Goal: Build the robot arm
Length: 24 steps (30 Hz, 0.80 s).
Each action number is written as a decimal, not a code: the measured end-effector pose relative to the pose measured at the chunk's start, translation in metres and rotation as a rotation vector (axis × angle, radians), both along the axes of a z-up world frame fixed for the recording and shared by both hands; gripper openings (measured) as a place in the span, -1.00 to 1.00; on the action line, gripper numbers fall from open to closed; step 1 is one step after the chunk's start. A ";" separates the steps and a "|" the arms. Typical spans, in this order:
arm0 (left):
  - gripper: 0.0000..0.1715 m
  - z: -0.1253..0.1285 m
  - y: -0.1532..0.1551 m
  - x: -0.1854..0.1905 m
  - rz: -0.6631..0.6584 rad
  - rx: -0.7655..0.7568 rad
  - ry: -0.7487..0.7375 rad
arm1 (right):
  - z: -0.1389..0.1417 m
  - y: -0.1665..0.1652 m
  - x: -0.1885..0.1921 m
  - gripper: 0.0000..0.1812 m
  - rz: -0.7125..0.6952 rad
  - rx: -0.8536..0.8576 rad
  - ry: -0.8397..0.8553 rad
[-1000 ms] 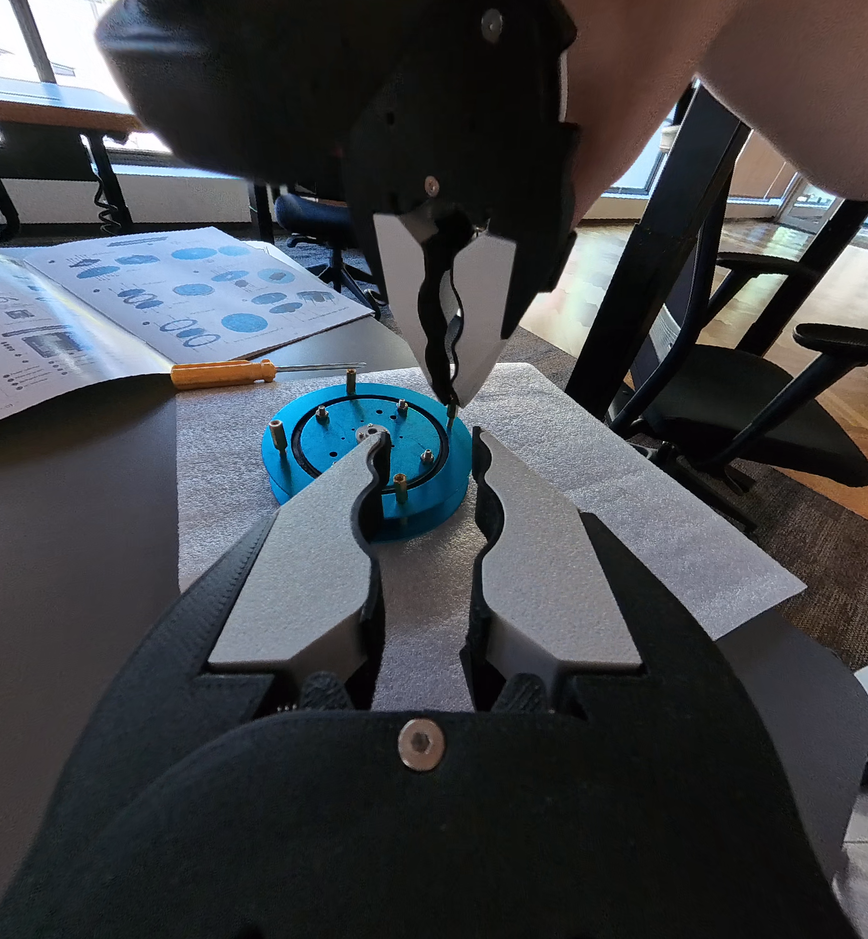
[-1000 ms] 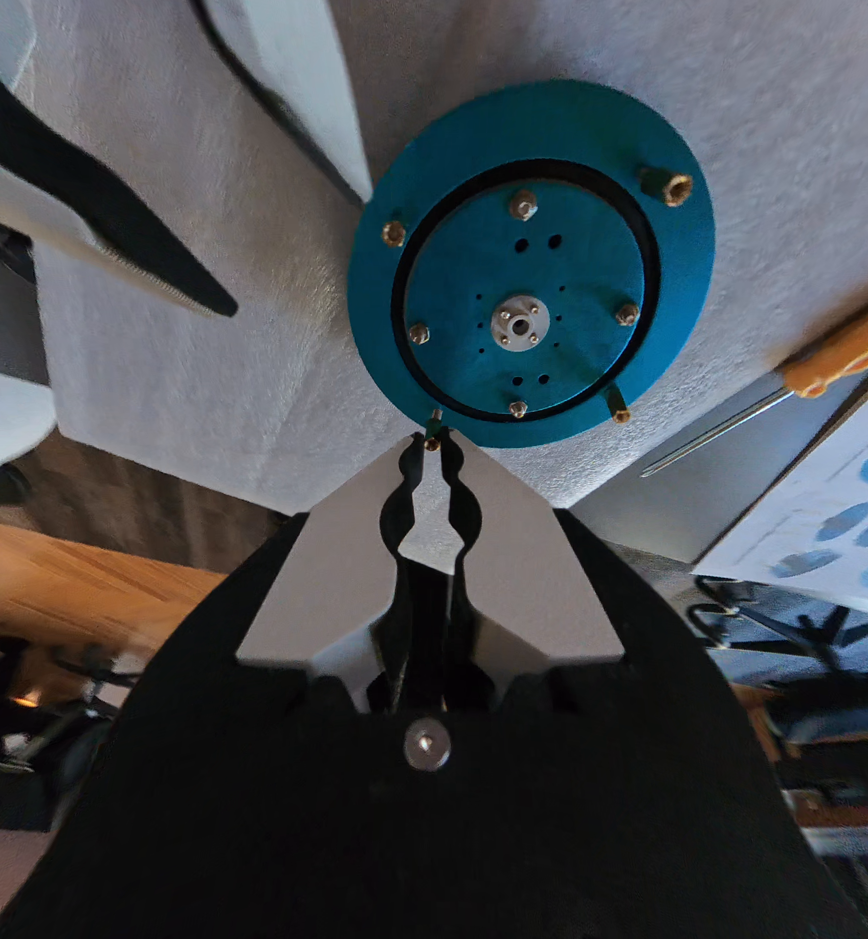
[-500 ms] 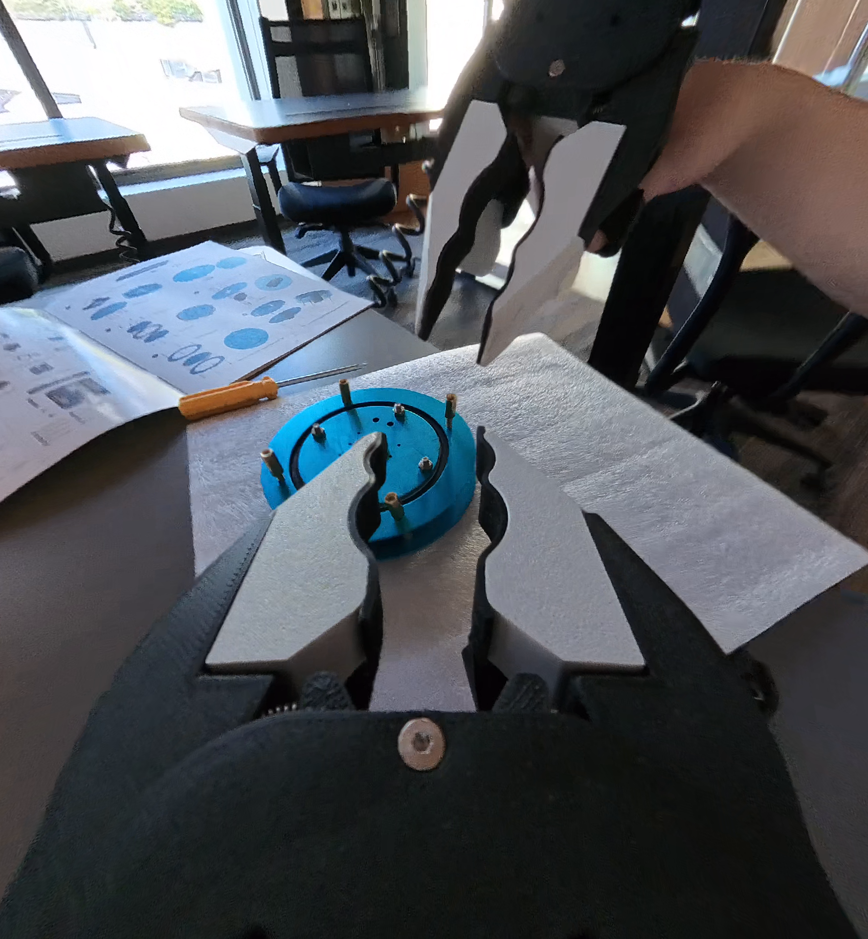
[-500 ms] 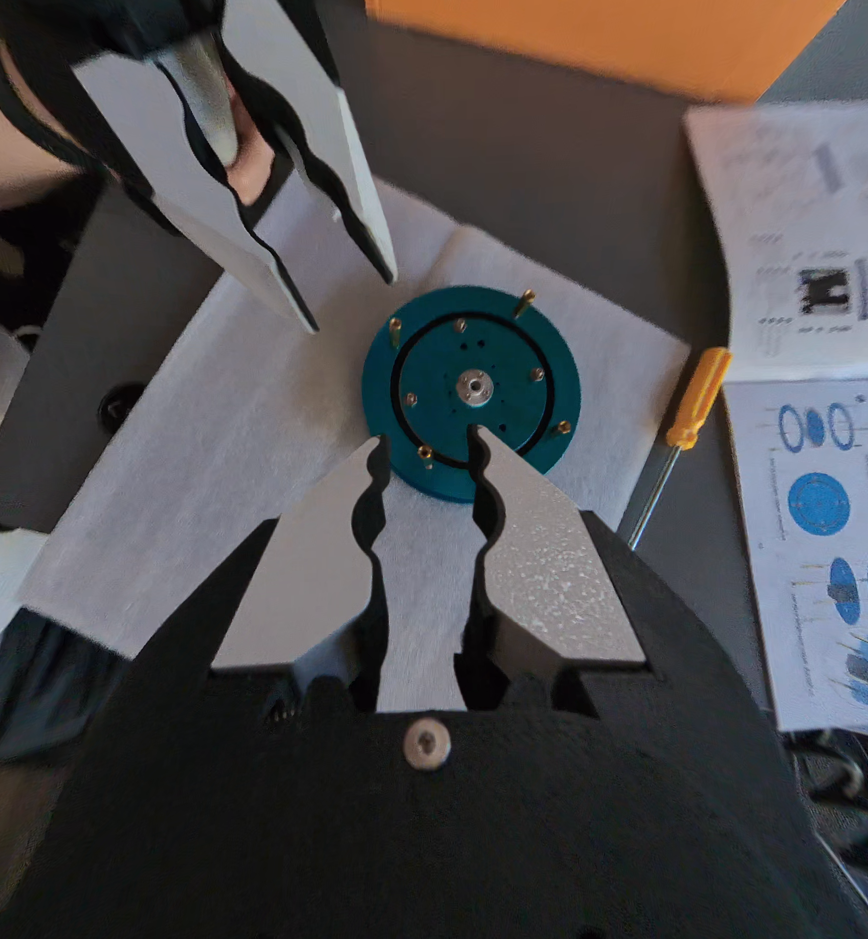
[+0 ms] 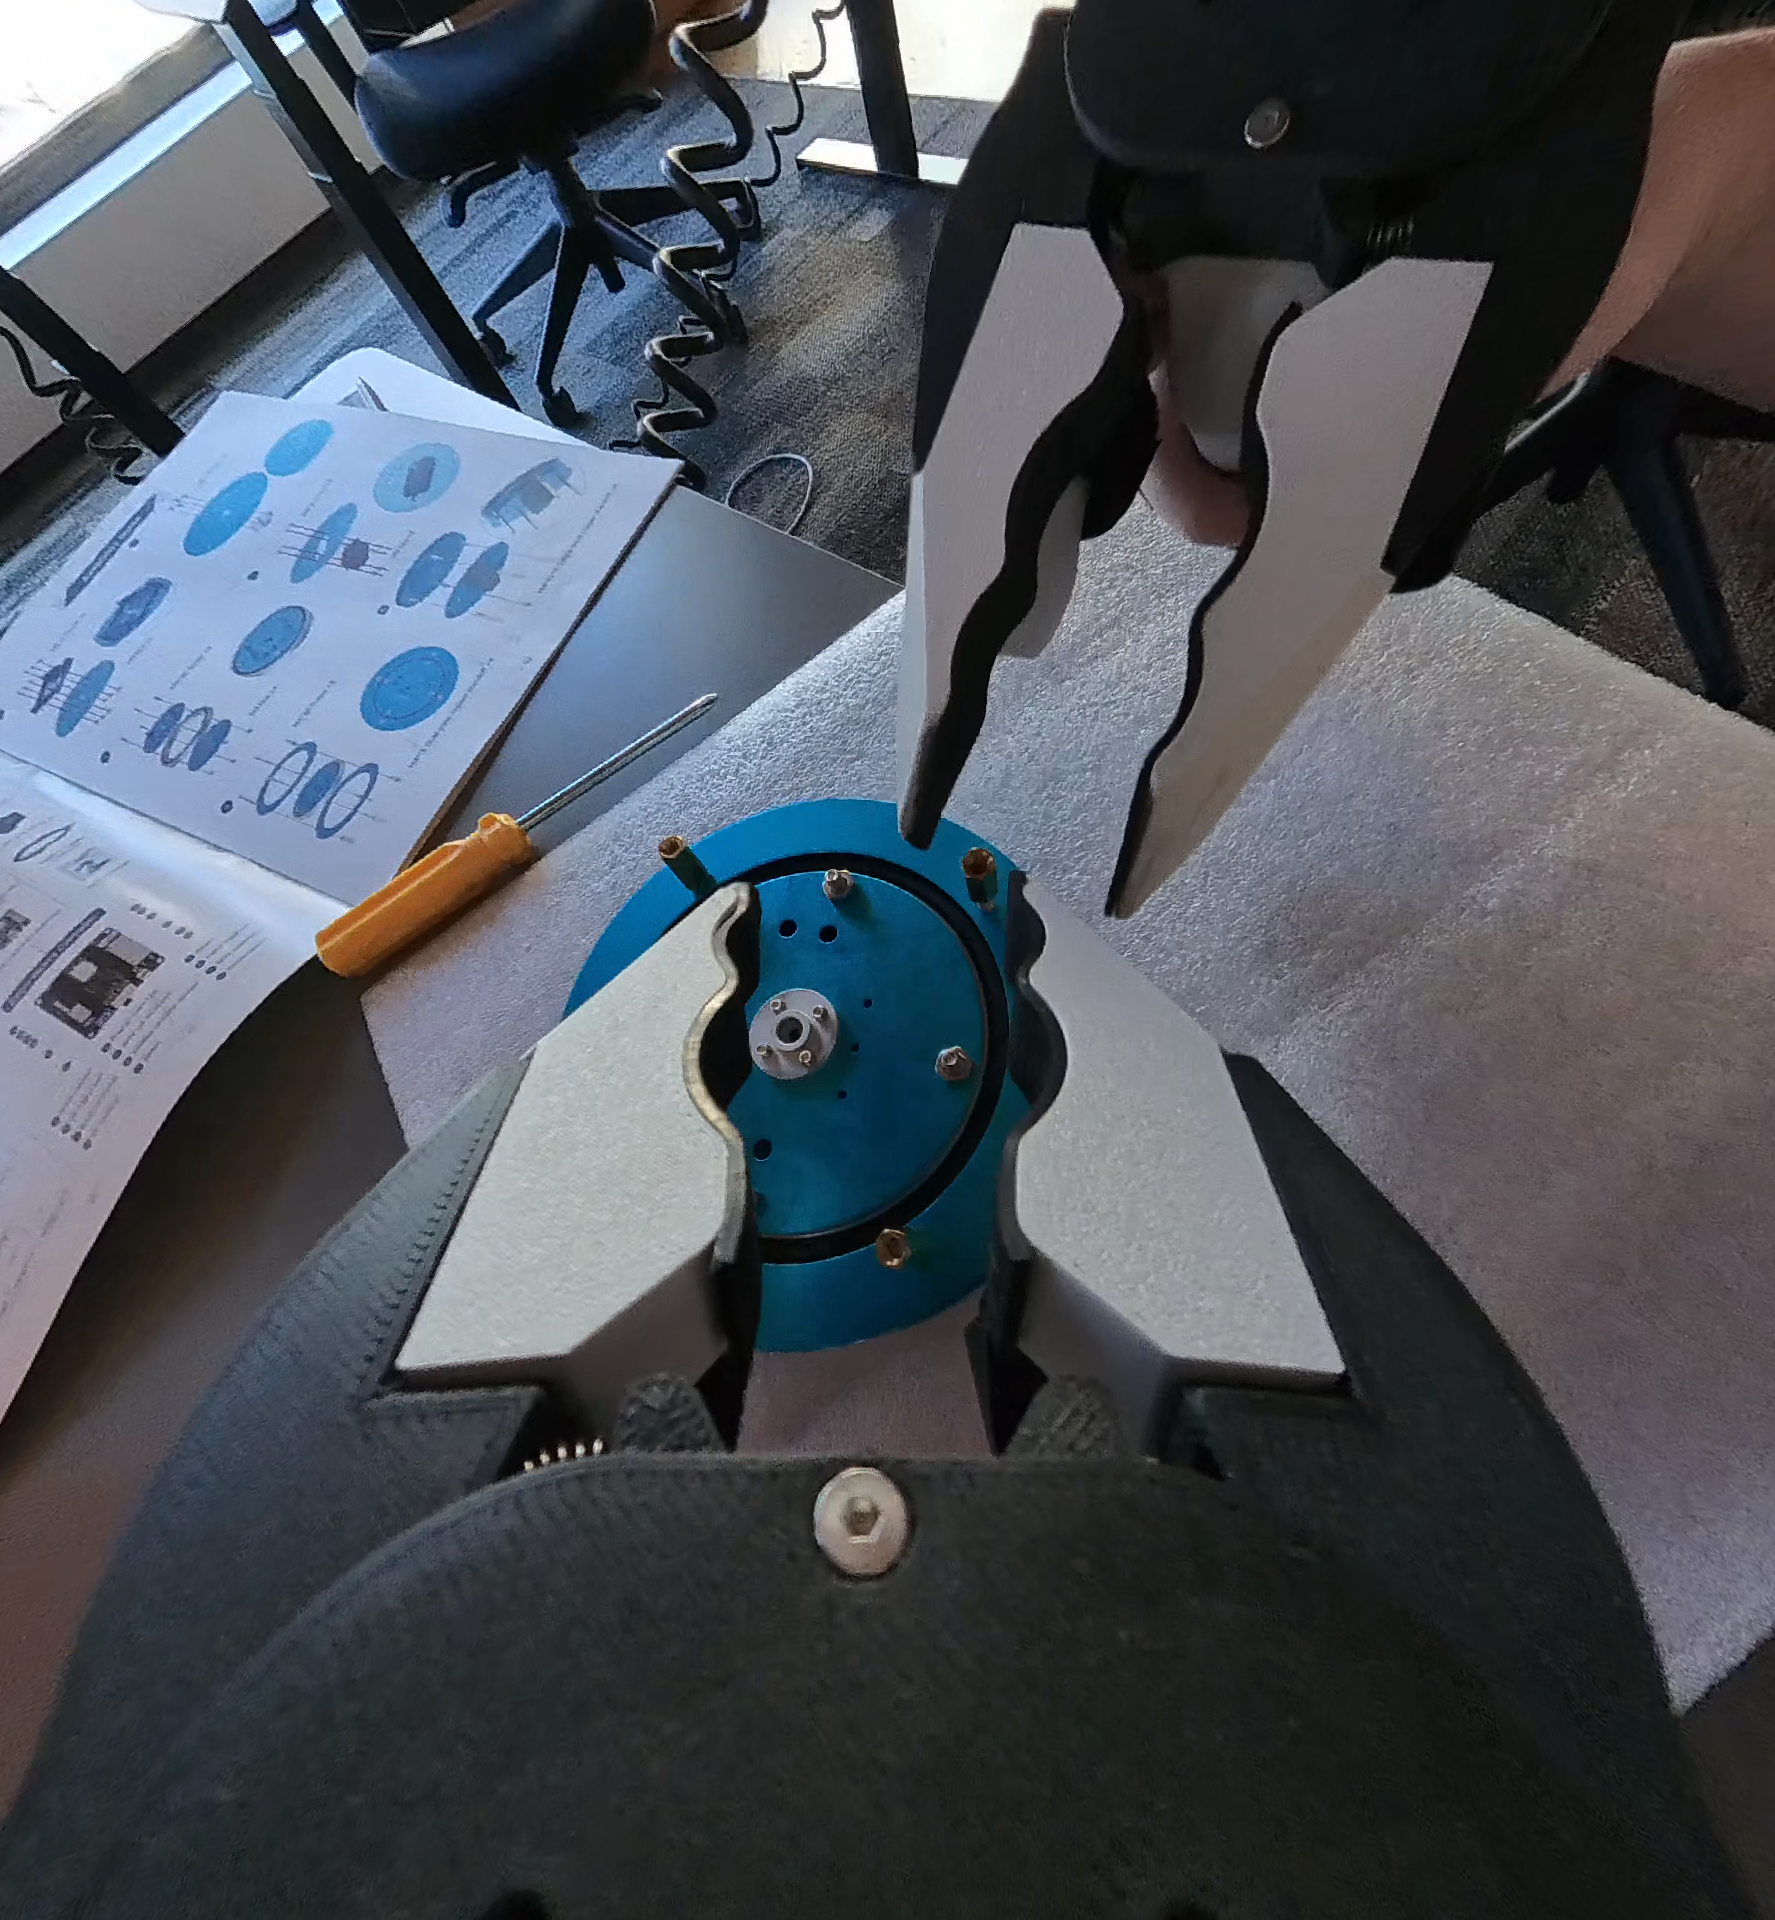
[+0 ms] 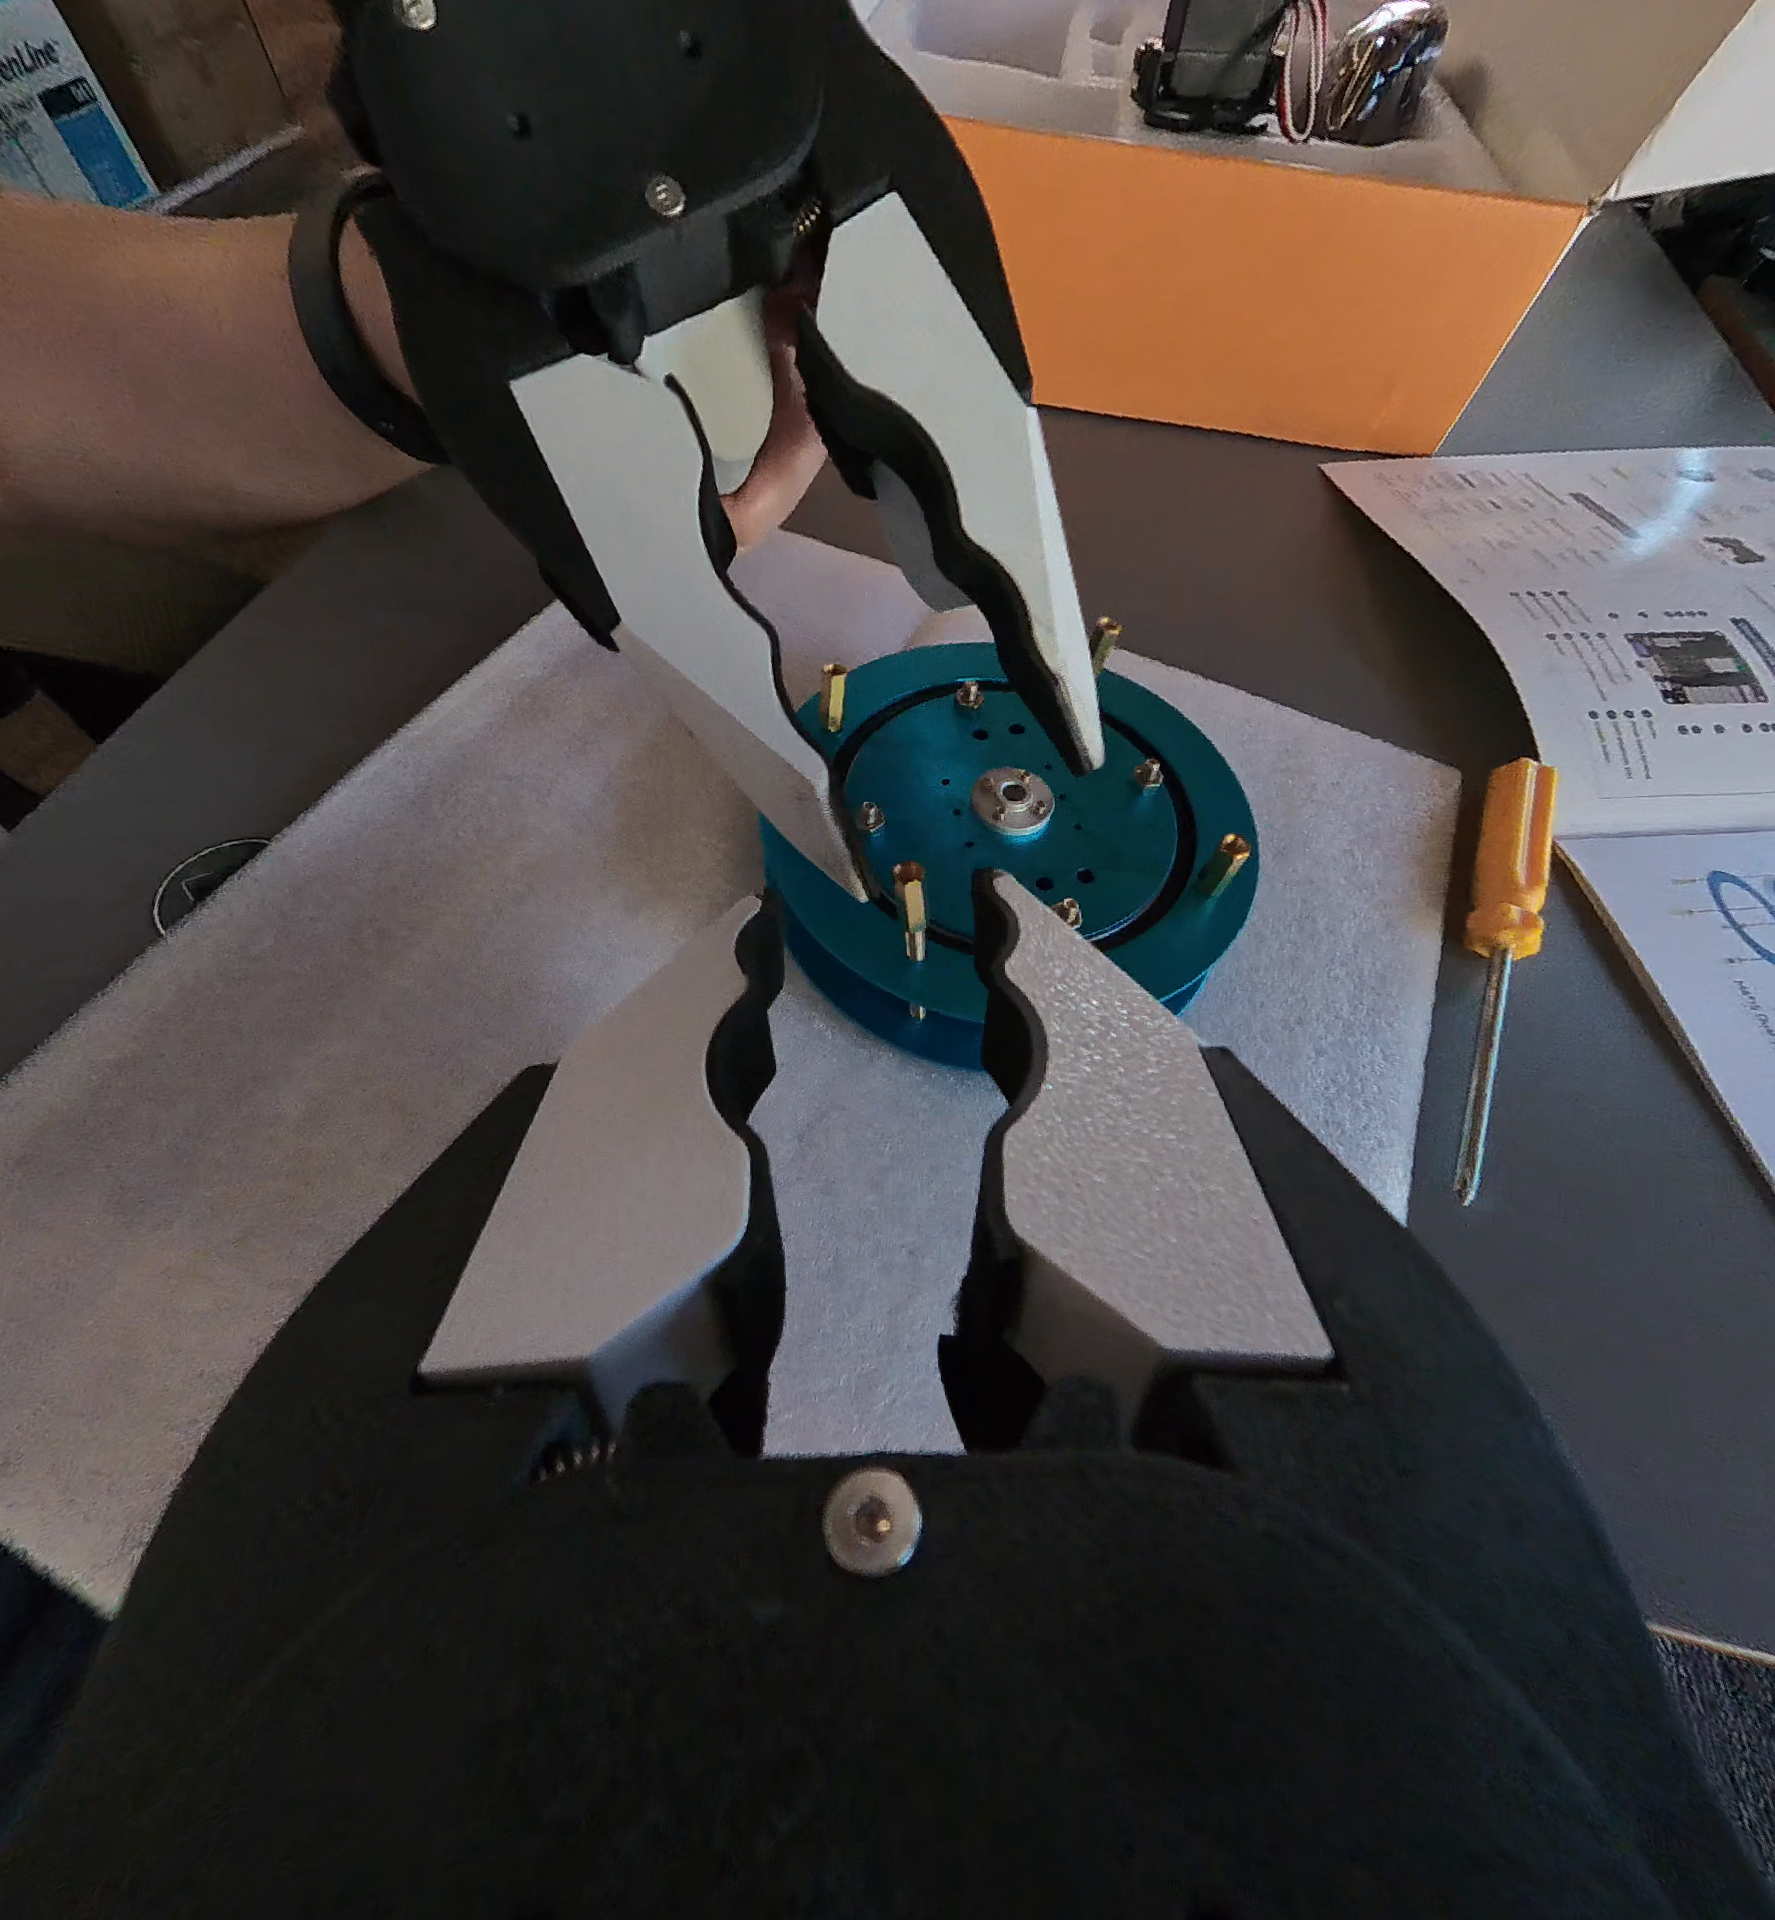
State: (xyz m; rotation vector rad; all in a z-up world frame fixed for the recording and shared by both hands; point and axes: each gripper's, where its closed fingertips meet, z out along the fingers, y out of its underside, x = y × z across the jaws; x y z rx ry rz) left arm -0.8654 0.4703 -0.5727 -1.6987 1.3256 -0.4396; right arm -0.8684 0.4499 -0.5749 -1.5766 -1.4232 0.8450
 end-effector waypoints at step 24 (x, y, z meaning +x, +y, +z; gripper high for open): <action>-0.47 -0.002 0.002 0.002 -0.010 -0.049 0.010 | -0.002 -0.001 0.003 -0.69 -0.044 -0.080 0.070</action>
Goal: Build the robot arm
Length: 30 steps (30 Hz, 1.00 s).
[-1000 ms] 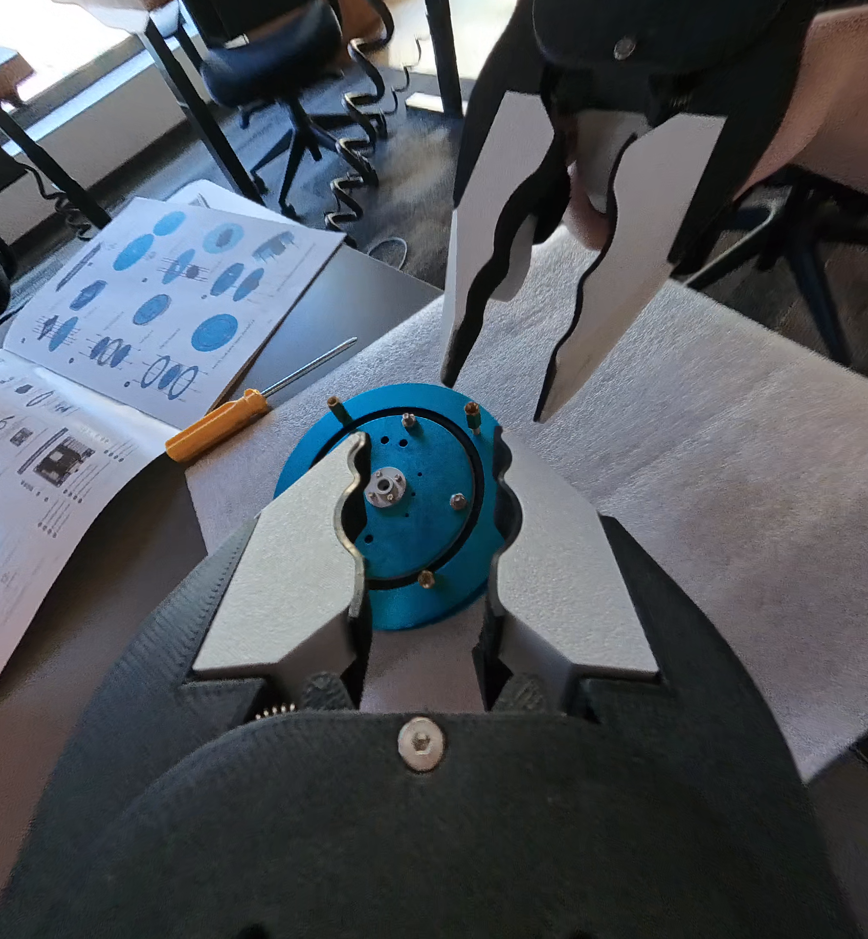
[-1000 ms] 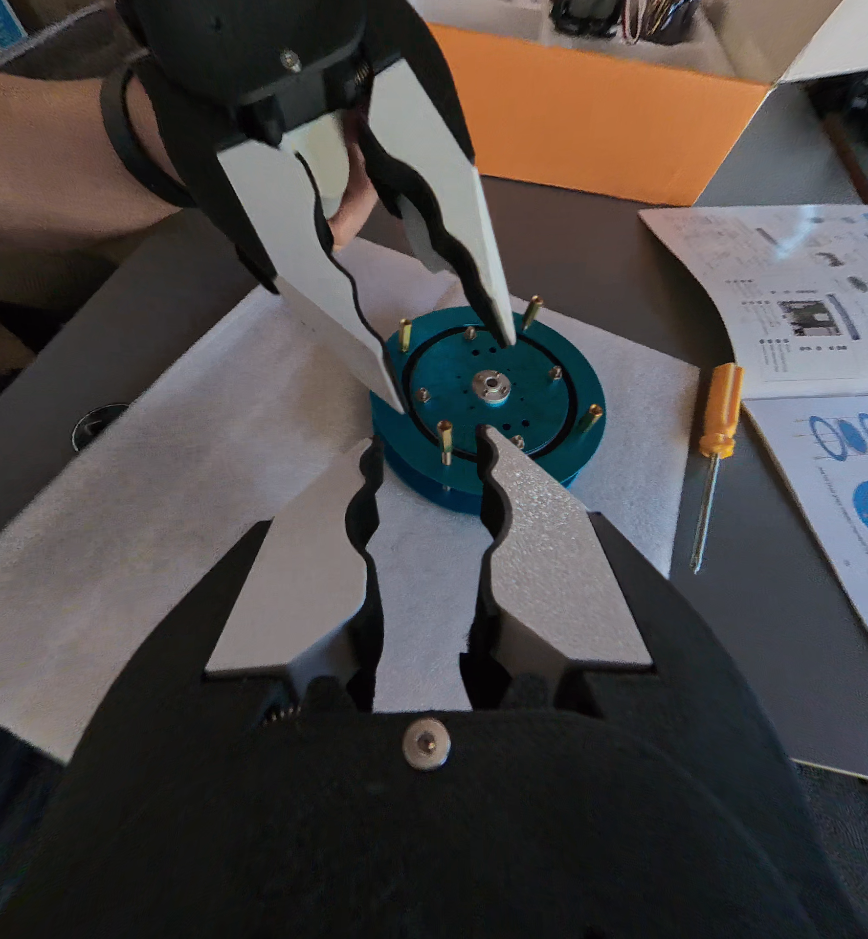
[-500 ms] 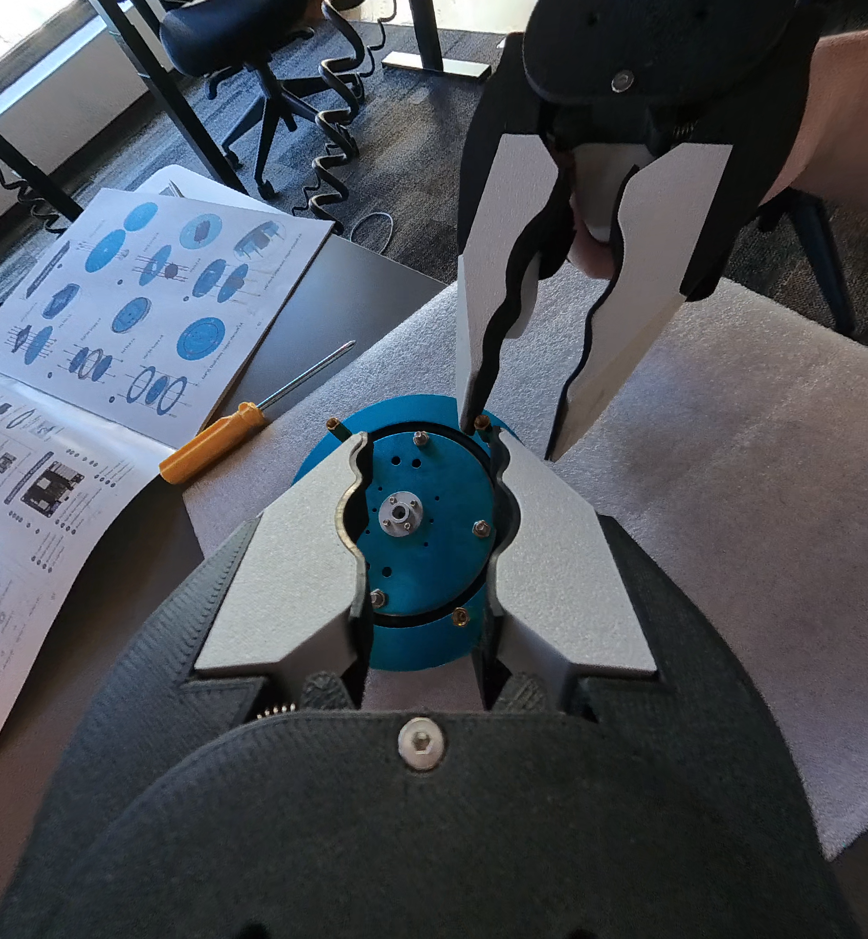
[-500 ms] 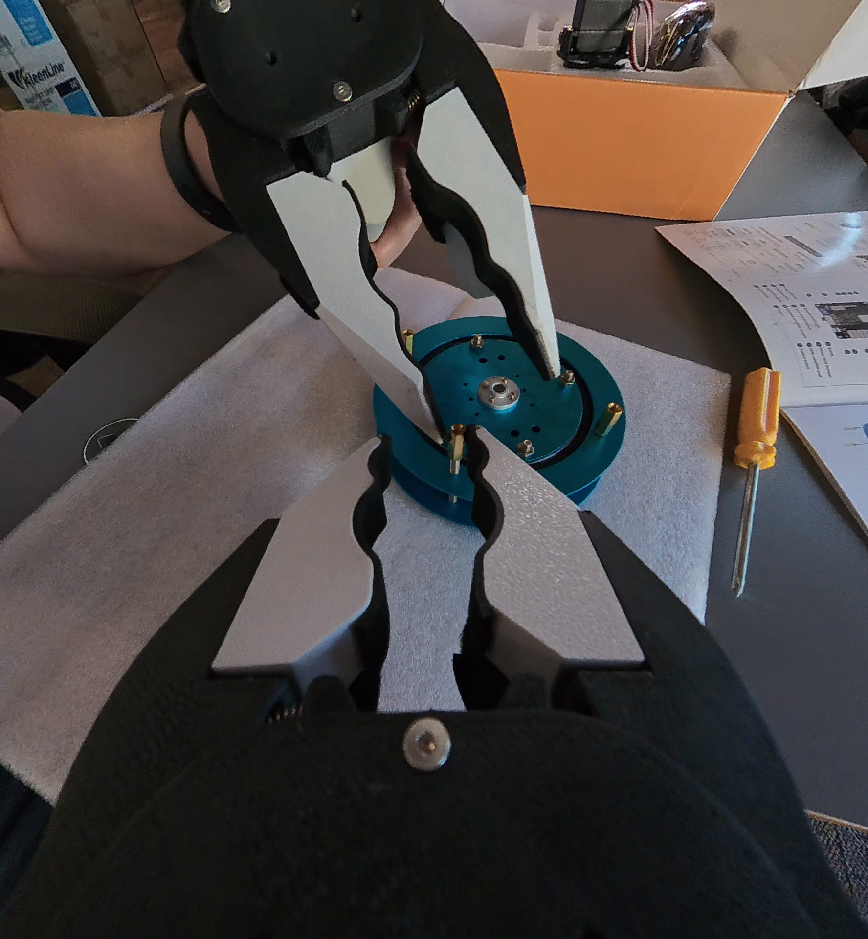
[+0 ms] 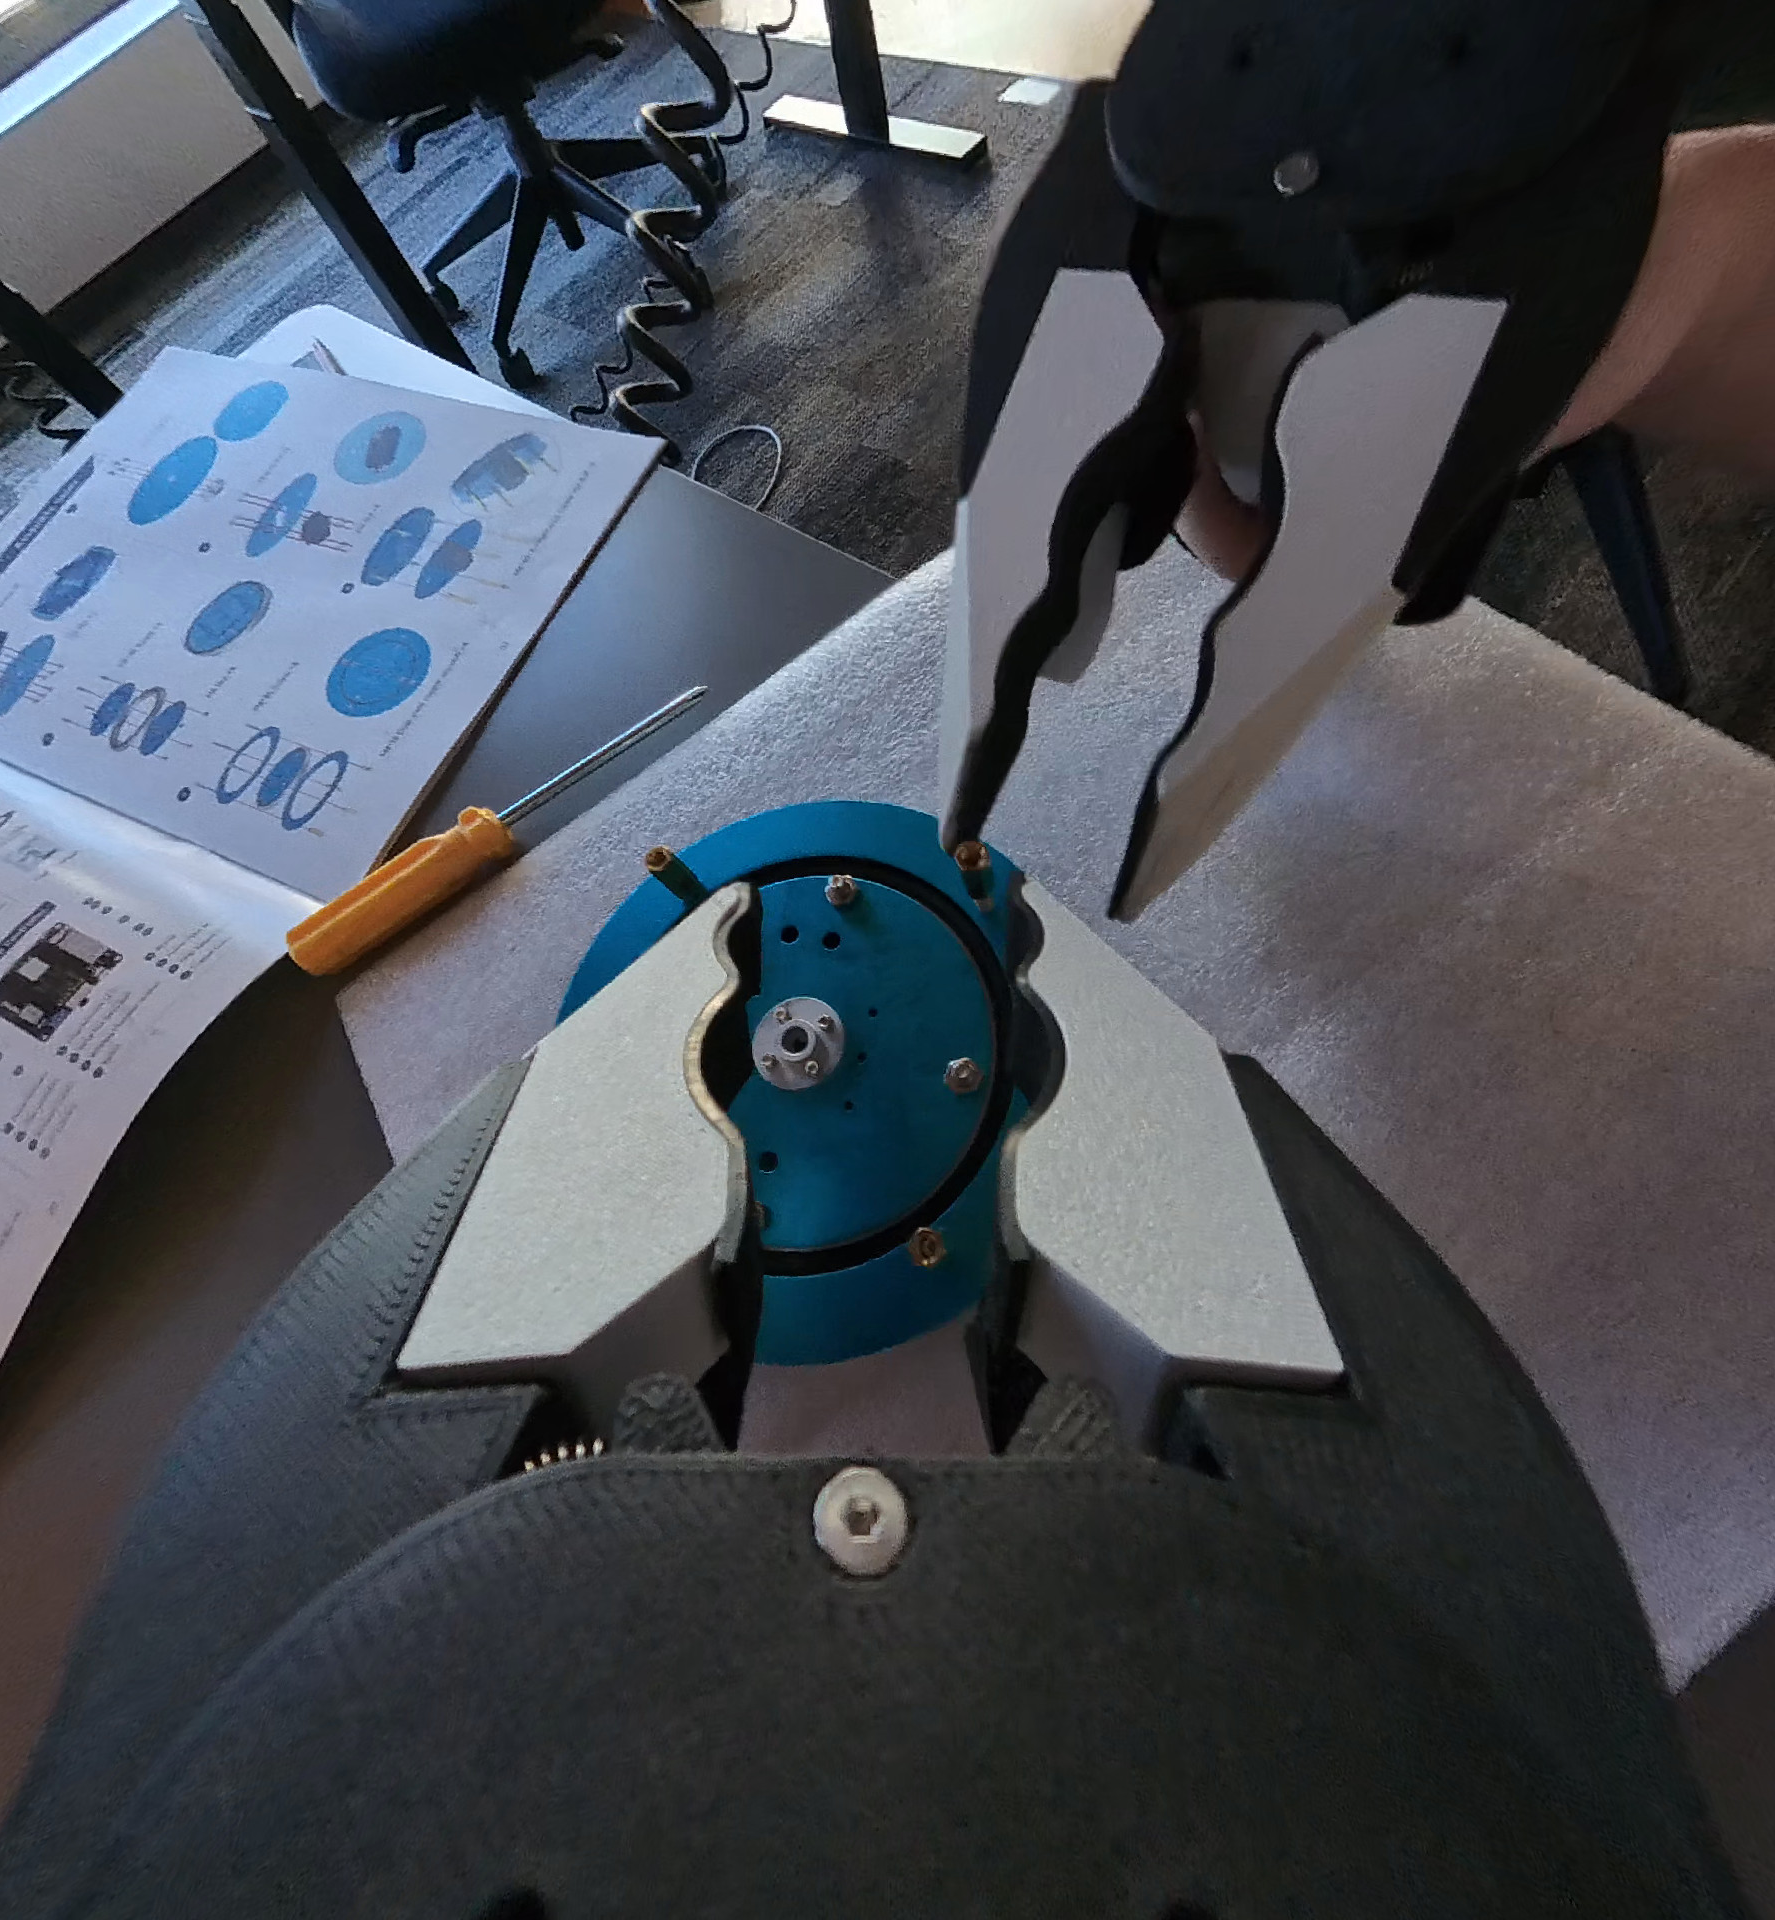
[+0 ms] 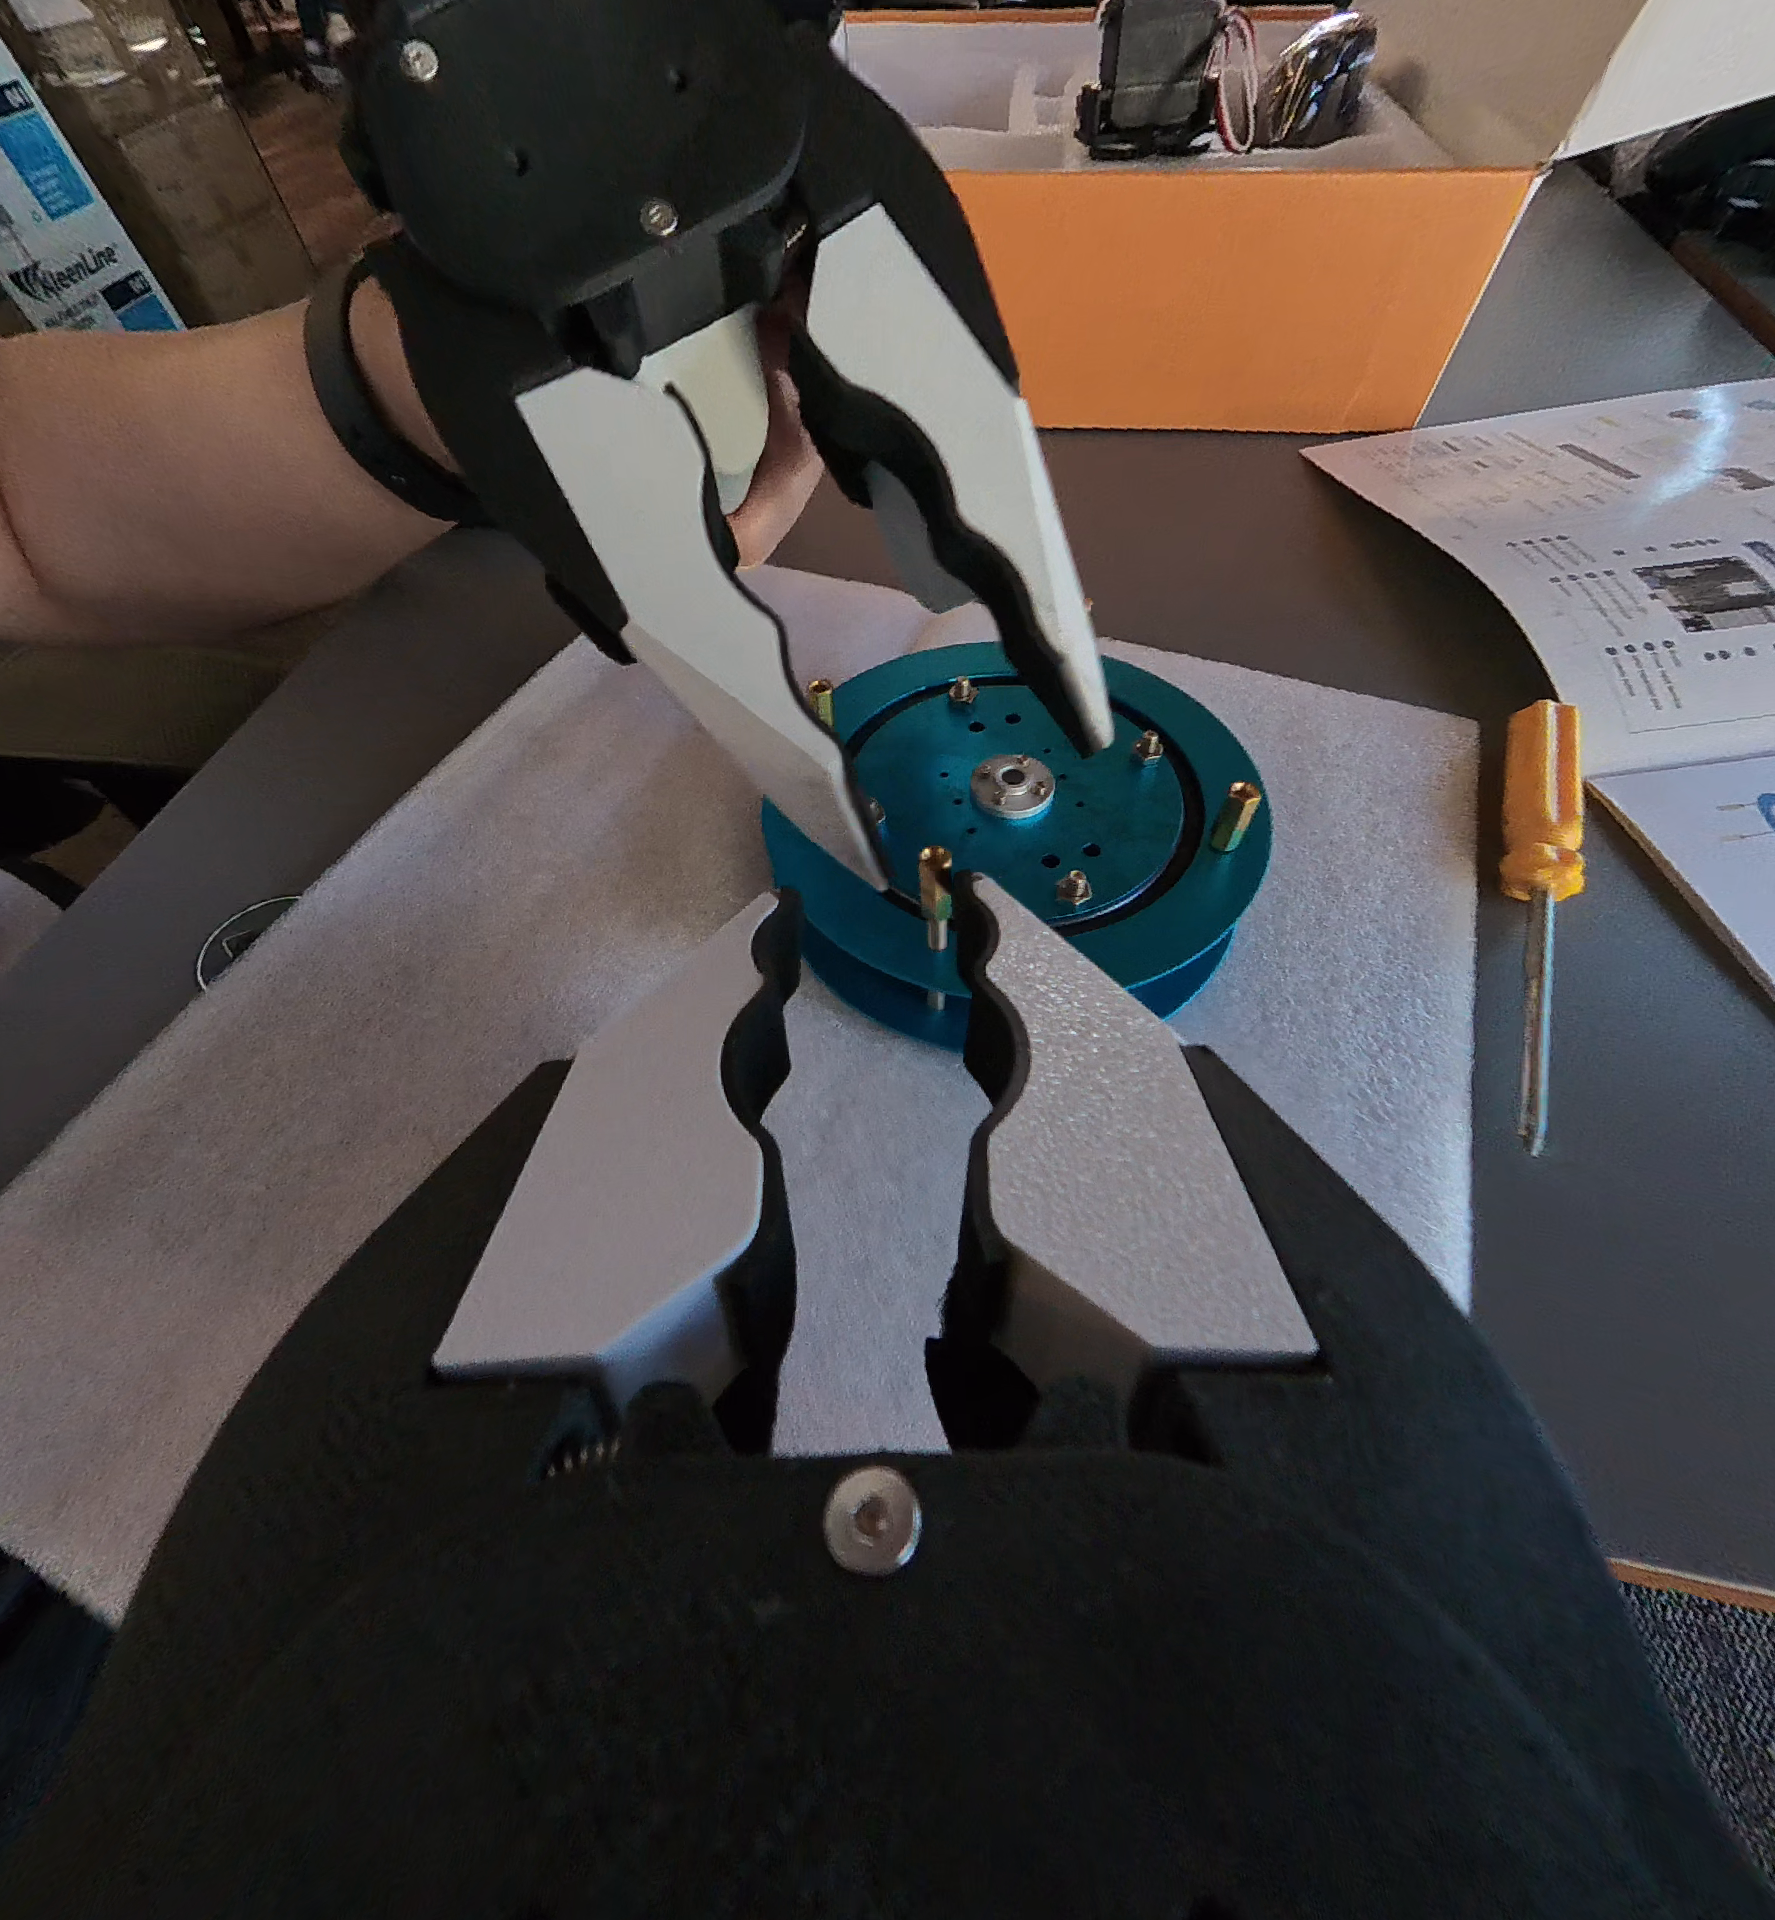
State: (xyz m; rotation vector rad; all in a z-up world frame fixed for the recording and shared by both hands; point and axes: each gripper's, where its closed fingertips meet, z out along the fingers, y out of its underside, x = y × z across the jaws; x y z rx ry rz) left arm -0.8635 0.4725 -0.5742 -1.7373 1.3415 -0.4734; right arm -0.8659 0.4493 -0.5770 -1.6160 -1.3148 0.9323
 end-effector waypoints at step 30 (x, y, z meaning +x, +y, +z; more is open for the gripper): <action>-0.49 -0.004 0.016 -0.010 0.062 -0.005 0.037 | 0.002 -0.003 0.007 -0.77 -0.067 -0.027 0.022</action>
